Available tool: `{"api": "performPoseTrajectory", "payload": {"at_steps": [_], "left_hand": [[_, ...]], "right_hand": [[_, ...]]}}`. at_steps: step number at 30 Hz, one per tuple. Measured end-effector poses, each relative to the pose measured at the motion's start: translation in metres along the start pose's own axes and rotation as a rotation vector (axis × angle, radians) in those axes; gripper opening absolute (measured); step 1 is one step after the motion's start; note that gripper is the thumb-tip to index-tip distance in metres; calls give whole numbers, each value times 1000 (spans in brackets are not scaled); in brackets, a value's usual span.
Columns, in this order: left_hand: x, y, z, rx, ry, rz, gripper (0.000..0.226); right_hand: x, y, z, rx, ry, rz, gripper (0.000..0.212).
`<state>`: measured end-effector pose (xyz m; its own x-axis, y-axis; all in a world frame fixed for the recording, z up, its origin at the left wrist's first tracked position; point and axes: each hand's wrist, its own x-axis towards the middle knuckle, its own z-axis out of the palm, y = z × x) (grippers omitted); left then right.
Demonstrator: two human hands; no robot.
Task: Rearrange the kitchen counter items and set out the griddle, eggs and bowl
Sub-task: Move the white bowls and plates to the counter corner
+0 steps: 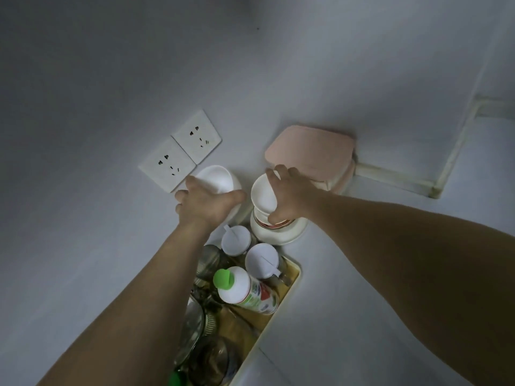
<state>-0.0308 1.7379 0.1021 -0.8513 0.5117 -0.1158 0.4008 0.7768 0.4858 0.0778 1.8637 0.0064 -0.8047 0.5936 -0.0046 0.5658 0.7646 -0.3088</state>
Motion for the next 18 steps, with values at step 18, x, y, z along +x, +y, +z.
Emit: {"api": "performPoseTrajectory", "payload": {"at_steps": [18], "left_hand": [[37, -23, 19, 66, -100, -60, 115]], "right_hand": [[39, 5, 49, 25, -144, 32, 121]]}}
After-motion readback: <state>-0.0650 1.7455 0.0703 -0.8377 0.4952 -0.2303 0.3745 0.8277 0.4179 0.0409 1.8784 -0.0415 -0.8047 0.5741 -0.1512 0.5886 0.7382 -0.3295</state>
